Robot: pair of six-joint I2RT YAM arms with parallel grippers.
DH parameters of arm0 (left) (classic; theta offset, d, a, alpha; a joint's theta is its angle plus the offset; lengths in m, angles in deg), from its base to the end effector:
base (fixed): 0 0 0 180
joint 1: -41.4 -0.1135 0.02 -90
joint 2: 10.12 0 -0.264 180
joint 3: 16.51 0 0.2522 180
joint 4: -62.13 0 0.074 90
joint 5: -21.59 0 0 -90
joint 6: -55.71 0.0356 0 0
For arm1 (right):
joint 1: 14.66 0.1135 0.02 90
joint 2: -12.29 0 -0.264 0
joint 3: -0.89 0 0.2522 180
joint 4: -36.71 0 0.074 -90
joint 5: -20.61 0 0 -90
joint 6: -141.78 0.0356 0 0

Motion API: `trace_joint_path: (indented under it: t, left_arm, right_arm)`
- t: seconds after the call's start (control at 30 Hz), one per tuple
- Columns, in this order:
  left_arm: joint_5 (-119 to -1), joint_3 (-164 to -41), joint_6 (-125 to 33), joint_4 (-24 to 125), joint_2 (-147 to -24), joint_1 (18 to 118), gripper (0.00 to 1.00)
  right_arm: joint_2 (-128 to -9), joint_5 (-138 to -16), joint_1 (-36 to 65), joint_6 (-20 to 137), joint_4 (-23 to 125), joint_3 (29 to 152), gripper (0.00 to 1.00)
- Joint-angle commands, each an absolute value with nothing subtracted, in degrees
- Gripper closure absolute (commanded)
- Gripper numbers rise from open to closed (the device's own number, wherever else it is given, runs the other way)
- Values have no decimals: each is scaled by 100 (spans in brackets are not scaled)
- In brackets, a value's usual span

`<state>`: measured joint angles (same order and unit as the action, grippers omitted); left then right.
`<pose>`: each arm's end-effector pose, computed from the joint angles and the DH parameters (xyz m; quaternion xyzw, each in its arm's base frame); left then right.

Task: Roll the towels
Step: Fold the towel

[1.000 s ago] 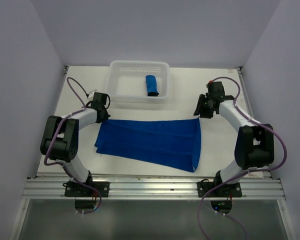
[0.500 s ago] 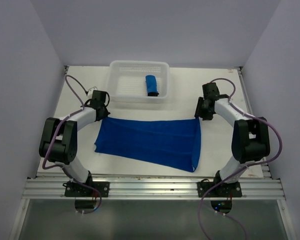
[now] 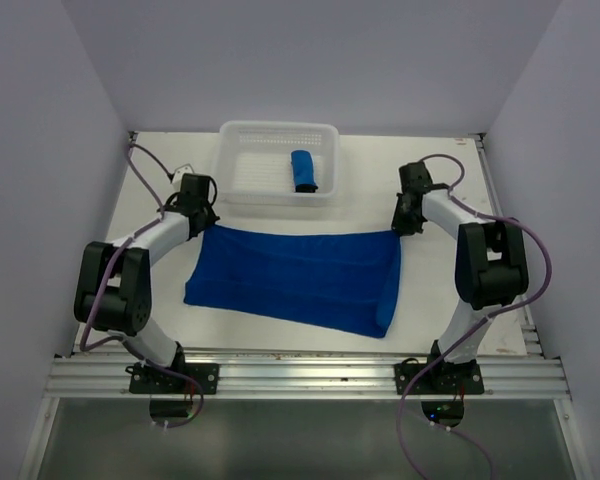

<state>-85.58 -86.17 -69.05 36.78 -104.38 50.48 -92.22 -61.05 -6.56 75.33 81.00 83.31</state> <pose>0.3358 -0.0430 0.1891 -0.2563 0.8944 0.0037 0.3665 0.3607 0.0461 0.1742 0.1460 0.9654 -0.0128 0.2158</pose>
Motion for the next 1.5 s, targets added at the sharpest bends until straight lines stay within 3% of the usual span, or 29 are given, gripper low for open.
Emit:
trace_joint_path:
  t: [0.0,0.2,0.6,1.03,1.47]
  left_arm:
    - [-8757,-8785,-6760,3931,-9969,5054,100]
    - [-8907,-8846,-6778,3976,-9678,5045,100]
    - [-8643,-8170,-6910,4608,-9037,4781,100]
    - [-8617,-7765,-6813,4723,-8430,4685,100]
    - [-8336,-6439,-7032,5601,-7534,4685,100]
  right_arm:
    - [-8915,-5840,-657,7587,7956,8785,100]
    - [-8440,-5796,-657,7314,8062,9024,100]
    - [-6744,-5761,-648,6998,7236,7662,100]
    - [-6120,-5954,-666,6769,7201,7275,100]
    - [-4917,-6095,-648,6866,6849,6053,98]
